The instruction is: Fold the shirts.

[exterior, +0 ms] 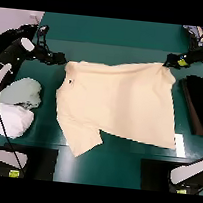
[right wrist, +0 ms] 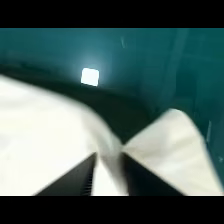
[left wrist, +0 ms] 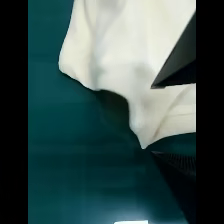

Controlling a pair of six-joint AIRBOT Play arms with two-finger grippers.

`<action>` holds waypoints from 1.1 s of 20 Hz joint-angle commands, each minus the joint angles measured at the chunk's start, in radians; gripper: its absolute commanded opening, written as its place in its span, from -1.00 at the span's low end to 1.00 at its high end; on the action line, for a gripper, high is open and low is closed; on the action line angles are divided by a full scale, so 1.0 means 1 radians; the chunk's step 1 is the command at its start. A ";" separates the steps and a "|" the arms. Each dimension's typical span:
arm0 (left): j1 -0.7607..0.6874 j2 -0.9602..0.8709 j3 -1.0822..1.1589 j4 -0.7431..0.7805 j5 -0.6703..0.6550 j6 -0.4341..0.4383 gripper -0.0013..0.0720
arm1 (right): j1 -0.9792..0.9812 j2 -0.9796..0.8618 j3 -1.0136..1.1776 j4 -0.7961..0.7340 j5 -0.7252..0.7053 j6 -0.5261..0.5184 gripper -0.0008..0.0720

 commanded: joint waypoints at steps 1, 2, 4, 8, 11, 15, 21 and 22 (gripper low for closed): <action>0.006 -0.015 0.021 0.005 0.004 -0.039 0.37 | 0.003 -0.034 0.080 0.008 0.034 0.012 -0.03; 0.019 -0.013 0.046 0.006 -0.072 -0.038 0.37 | -0.002 -0.024 0.090 0.008 0.059 0.012 -0.04; 0.066 0.000 0.101 0.006 -0.282 -0.016 0.37 | -0.020 0.030 0.069 0.008 0.108 0.011 -0.04; 0.140 0.144 -0.031 0.011 -0.455 0.032 0.37 | -0.060 0.208 -0.140 0.041 0.171 -0.046 -0.04; 0.142 0.311 -0.298 0.008 -0.455 0.032 0.37 | -0.116 0.333 -0.353 0.171 0.219 -0.095 -0.04; 0.142 0.524 -0.669 -0.009 -0.376 0.024 0.37 | -0.188 0.484 -0.620 0.216 0.193 -0.124 -0.02; 0.142 0.631 -0.918 -0.185 -0.323 0.093 0.37 | -0.284 0.636 -0.832 0.217 0.183 -0.124 0.30; 0.142 0.631 -0.931 -0.216 -0.311 0.113 0.37 | -0.296 0.658 -0.854 0.217 0.183 -0.124 0.30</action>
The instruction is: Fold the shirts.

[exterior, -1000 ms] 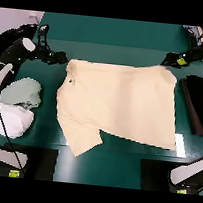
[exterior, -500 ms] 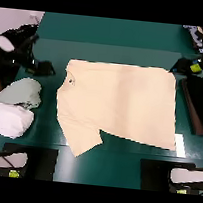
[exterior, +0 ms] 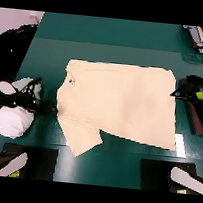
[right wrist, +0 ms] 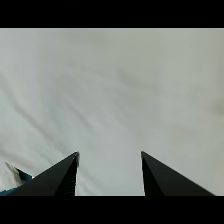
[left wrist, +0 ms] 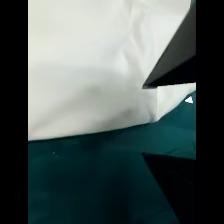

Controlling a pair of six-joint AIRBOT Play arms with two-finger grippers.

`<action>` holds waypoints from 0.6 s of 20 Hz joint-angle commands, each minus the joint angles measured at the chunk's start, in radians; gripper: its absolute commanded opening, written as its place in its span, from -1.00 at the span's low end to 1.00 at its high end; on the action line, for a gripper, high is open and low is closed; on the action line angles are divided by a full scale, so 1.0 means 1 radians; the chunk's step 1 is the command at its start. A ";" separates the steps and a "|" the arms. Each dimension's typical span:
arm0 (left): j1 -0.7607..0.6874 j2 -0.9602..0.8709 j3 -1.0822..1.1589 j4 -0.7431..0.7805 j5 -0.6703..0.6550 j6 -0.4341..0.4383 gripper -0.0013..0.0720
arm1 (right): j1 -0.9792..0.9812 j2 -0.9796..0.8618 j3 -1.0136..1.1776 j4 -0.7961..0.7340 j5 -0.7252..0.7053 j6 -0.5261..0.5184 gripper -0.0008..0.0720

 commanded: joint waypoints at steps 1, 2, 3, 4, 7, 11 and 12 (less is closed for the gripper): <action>0.001 0.031 -0.097 -0.109 0.045 0.050 0.37 | -0.048 0.087 -0.101 0.005 -0.001 -0.004 0.30; 0.001 0.031 -0.109 -0.114 0.062 0.050 0.37 | -0.059 0.106 -0.112 0.005 -0.001 -0.004 0.30; 0.001 0.031 -0.121 -0.113 0.076 0.050 0.37 | -0.070 0.125 -0.119 0.005 0.000 -0.004 0.30; 0.001 0.031 -0.131 -0.113 0.082 0.050 0.37 | -0.082 0.140 -0.123 0.005 0.000 -0.003 0.30; 0.001 0.030 -0.143 -0.118 0.099 0.051 0.36 | -0.119 0.177 -0.123 0.005 0.000 -0.003 0.30; 0.001 0.030 -0.143 -0.166 0.109 0.103 -0.18 | -0.168 0.209 -0.123 0.002 0.019 -0.002 0.30; 0.001 0.030 -0.143 -0.172 0.108 0.103 -0.18 | -0.182 0.209 -0.123 0.001 0.030 -0.002 0.30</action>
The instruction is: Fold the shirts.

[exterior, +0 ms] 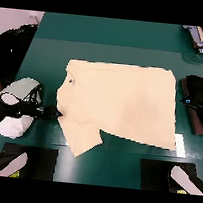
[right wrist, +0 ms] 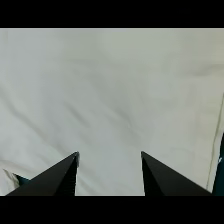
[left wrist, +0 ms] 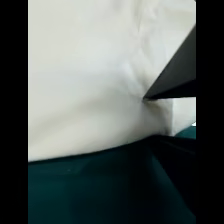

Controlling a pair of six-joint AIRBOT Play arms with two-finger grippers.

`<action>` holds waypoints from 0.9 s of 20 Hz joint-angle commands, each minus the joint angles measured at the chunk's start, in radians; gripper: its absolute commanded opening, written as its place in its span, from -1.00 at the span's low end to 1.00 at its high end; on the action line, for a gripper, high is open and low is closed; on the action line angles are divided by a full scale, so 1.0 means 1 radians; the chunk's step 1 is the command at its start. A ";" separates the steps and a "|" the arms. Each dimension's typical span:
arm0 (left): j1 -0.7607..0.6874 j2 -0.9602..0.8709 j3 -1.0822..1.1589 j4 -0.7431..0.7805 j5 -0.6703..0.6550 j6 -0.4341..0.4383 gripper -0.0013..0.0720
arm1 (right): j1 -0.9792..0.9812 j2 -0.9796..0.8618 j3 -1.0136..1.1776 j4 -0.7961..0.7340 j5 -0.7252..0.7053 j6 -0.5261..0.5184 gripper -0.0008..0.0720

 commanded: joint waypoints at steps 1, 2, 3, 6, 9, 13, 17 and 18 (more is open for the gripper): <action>0.000 0.002 -0.003 -0.033 0.010 0.028 -0.31 | -0.051 0.018 -0.006 -0.013 0.033 0.002 0.30; 0.000 0.002 -0.003 -0.036 0.006 0.050 -0.83 | -0.069 0.018 -0.019 -0.025 0.041 0.002 0.30; 0.000 0.002 -0.003 -0.050 -0.001 0.073 -0.89 | -0.086 0.018 -0.043 -0.042 0.051 0.003 0.30; 0.000 0.004 0.018 -0.060 -0.036 0.086 -0.89 | -0.160 0.047 -0.181 -0.119 0.061 0.005 0.30; 0.000 0.006 0.067 -0.060 -0.055 0.106 -0.89 | -0.257 0.087 -0.327 -0.246 0.053 0.005 0.30; 0.000 0.006 0.114 -0.061 -0.054 0.105 -0.89 | -0.346 0.090 -0.490 -0.313 0.021 0.005 0.30; 0.000 0.006 0.115 -0.063 -0.052 0.106 -0.89 | -0.347 0.090 -0.576 -0.312 -0.022 0.005 0.29; 0.000 0.006 0.115 -0.063 -0.049 0.106 -0.89 | -0.347 0.090 -0.585 -0.311 -0.025 0.005 0.29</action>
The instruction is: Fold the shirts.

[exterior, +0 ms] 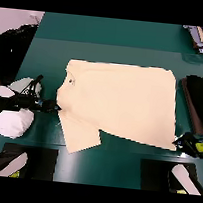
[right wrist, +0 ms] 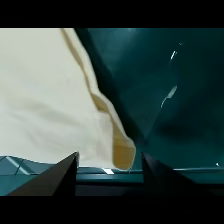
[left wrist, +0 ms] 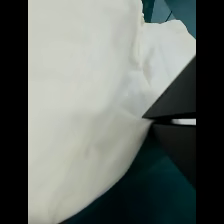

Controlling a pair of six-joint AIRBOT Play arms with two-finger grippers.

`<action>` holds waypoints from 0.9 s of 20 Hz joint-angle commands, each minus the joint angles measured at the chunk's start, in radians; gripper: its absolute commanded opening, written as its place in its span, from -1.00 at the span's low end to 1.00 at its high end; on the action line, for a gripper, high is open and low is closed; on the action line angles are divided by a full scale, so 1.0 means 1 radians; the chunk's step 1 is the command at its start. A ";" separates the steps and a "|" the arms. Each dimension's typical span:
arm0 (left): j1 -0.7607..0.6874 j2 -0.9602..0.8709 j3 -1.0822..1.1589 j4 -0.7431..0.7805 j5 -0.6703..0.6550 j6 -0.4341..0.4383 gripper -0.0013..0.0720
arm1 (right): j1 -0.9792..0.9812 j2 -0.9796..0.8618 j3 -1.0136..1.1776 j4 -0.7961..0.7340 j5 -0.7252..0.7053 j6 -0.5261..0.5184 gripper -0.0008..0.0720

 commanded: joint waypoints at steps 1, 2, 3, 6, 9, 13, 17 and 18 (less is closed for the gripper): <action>0.001 0.001 0.007 -0.001 0.005 0.002 -0.89 | -0.012 0.002 -0.063 0.006 -0.024 0.000 0.24; 0.001 0.001 0.007 -0.001 0.008 0.002 -0.89 | -0.010 0.001 -0.070 0.029 -0.029 0.000 0.24; 0.001 0.001 0.007 -0.001 0.009 0.002 -0.89 | 0.002 0.001 -0.073 0.039 -0.042 0.000 0.24; 0.001 0.001 0.007 -0.001 0.010 0.002 -0.89 | 0.085 0.002 -0.072 0.057 -0.066 0.006 0.12; 0.001 0.001 0.007 0.000 0.009 0.012 -0.89 | 0.164 0.002 -0.072 0.056 -0.111 0.019 -0.63; 0.001 0.001 0.042 0.019 -0.009 0.016 -0.89 | 0.238 0.002 -0.008 0.067 -0.088 0.020 -0.94; 0.001 0.002 0.267 0.018 -0.099 -0.034 -0.89 | 0.364 0.002 0.242 0.208 -0.075 0.023 -0.94; 0.001 0.002 0.353 0.018 -0.124 -0.035 -0.89 | 0.403 0.002 0.332 0.245 -0.088 0.024 -0.94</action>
